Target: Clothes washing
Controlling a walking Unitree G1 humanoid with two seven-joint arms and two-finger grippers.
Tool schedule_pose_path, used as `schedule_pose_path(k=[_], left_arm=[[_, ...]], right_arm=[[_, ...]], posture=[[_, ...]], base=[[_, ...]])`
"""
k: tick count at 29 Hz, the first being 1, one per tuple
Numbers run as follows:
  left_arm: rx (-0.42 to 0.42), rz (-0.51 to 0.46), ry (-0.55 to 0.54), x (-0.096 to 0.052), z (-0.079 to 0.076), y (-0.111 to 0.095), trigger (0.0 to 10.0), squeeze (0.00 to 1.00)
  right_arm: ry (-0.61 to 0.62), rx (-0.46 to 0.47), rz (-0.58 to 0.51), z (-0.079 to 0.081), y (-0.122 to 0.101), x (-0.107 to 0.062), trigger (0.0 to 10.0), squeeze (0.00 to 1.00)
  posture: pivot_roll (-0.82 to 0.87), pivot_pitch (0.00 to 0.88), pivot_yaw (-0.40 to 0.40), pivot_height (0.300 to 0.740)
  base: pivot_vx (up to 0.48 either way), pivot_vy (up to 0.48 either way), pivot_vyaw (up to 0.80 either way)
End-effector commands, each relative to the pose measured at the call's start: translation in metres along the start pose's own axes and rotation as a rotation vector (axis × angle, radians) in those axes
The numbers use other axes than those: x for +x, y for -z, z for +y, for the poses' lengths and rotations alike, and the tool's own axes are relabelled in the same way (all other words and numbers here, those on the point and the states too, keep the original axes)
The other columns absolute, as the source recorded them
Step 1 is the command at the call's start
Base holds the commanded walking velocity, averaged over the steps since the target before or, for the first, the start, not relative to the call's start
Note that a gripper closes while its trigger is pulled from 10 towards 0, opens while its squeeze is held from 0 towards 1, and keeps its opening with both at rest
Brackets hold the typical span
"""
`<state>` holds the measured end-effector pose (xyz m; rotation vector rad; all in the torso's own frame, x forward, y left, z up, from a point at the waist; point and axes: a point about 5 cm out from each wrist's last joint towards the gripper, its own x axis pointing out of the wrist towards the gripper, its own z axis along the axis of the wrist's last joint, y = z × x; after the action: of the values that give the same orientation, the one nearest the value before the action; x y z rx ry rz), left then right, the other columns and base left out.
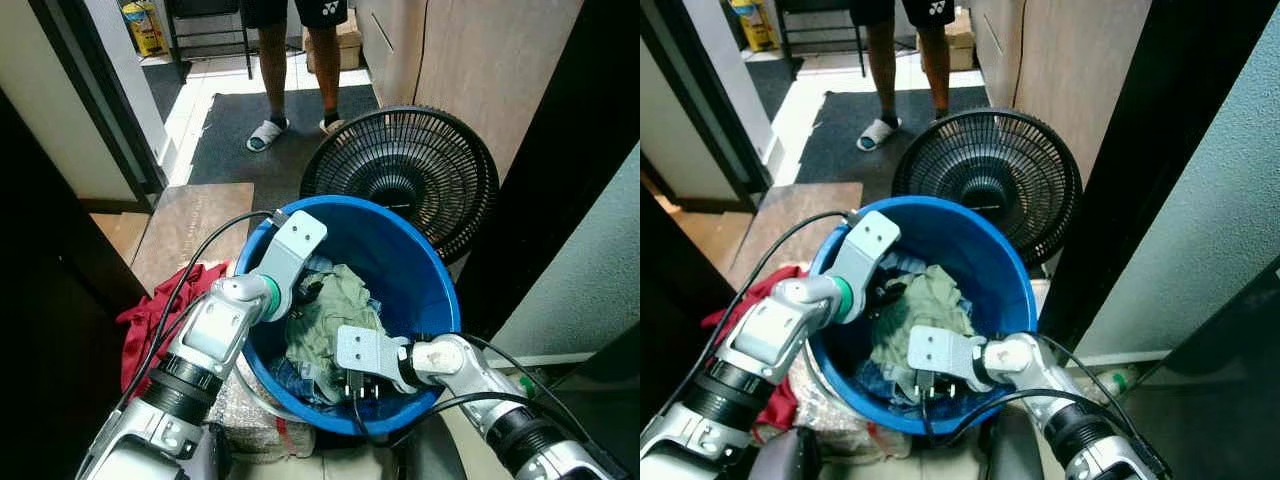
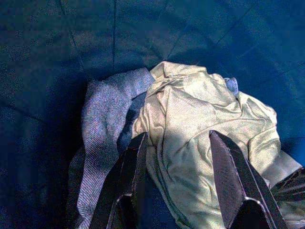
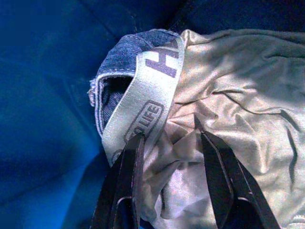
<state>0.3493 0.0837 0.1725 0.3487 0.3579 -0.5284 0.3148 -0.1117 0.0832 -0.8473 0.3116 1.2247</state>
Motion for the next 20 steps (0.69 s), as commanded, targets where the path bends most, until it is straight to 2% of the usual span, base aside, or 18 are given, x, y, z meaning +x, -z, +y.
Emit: schedule_pose_path(k=[1, 2, 3, 8, 18, 19, 20], left_arm=[[-0.023, 0.058, -0.052, -0.003, 0.014, 0.014, 10.0, 0.0], [-0.023, 0.058, -0.052, -0.003, 0.014, 0.014, 10.0, 0.0], [-0.023, 0.059, -0.054, -0.004, 0.014, 0.014, 10.0, 0.0], [-0.024, 0.061, -0.058, -0.005, 0.015, 0.015, 10.0, 0.0], [-0.023, 0.068, -0.065, -0.007, 0.017, 0.016, 10.0, 0.0], [-0.023, 0.07, -0.068, -0.008, 0.017, 0.016, 10.0, 0.0], [-0.024, 0.071, -0.07, -0.009, 0.018, 0.017, 10.0, 0.0]], right_arm=[[-0.043, 0.068, 0.065, 0.016, 0.022, 0.001, 10.0, 0.3], [-0.043, 0.068, 0.065, 0.016, 0.022, 0.001, 10.0, 0.3], [-0.033, 0.086, 0.049, 0.016, 0.02, 0.003, 10.0, 1.0], [-0.028, 0.094, 0.041, 0.017, 0.019, 0.006, 10.0, 1.0], [-0.044, 0.106, 0.116, 0.023, 0.034, 0.011, 10.0, 1.0], [-0.041, 0.11, 0.132, 0.024, 0.037, 0.011, 5.8, 0.74], [-0.042, 0.113, 0.148, 0.026, 0.04, 0.011, 1.7, 0.0]], posture=[[0.1, 0.114, 0.108, 0.49], [0.1, 0.114, 0.108, 0.49], [0.1, 0.115, 0.108, 0.49], [0.1, 0.117, 0.108, 0.49], [0.13, 0.134, 0.11, 0.49], [0.13, 0.136, 0.109, 0.49], [0.14, 0.138, 0.108, 0.49]], base=[[0.0, 0.0, 0.0], [0.0, 0.0, 0.0], [0.0, 0.0, 0.0], [0.0, 0.0, 0.0], [0.0, 0.0, 0.0], [0.0, 0.0, 0.0], [0.0, 0.0, 0.0]])
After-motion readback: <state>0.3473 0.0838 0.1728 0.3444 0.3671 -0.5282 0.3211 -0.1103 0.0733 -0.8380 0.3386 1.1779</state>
